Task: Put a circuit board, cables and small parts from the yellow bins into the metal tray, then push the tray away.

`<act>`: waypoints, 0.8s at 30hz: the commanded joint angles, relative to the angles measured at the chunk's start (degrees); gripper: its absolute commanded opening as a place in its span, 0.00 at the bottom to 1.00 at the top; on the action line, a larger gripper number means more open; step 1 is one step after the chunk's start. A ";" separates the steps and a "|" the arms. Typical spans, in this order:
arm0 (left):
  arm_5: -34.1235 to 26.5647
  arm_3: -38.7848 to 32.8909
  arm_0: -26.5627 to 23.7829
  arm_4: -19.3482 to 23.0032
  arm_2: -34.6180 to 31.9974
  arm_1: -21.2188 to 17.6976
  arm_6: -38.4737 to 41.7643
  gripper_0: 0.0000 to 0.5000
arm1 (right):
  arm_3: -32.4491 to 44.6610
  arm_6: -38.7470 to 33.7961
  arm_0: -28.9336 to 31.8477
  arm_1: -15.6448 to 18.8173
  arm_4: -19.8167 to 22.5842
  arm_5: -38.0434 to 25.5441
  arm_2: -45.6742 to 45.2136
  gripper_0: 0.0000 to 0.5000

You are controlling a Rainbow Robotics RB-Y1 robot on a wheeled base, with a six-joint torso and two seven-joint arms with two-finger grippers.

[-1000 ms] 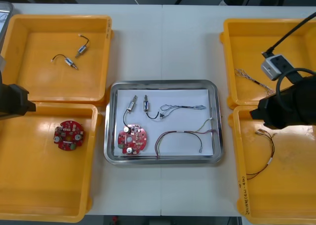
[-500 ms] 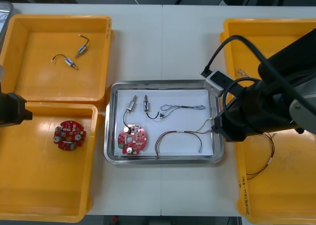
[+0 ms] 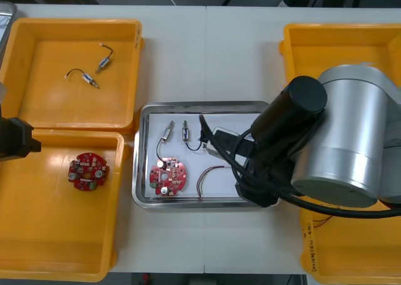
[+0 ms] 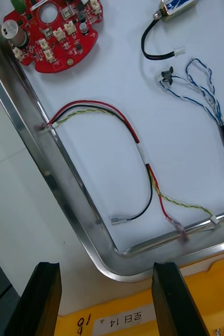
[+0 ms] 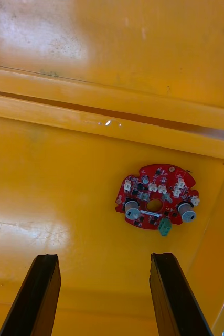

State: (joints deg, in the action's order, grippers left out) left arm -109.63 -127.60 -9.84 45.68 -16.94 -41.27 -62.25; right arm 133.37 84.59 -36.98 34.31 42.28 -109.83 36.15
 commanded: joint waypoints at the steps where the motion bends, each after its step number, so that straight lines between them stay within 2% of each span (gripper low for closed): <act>1: -0.37 -1.96 0.88 -0.24 -1.61 -2.50 -4.64 1.00 | -1.27 3.30 -3.71 -1.53 -0.70 -0.17 3.66 1.00; 8: -0.37 -1.96 0.88 -0.24 -1.61 -2.50 -4.64 1.00 | -3.82 5.50 -5.38 -3.11 -2.20 -0.17 7.27 1.00; 16: -0.37 -1.96 0.88 -0.24 -1.61 -2.50 -4.64 1.00 | -4.43 8.48 -6.17 -6.80 -7.30 0.05 13.16 1.00; 24: -0.37 -1.96 0.88 -0.24 -1.61 -2.50 -4.64 1.00 | -5.40 11.12 -6.35 -8.82 -11.43 2.07 17.55 1.00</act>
State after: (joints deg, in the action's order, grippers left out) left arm -109.63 -127.62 -9.84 45.68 -16.95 -41.28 -62.25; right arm 128.28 92.98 -41.49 27.49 32.13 -109.07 51.39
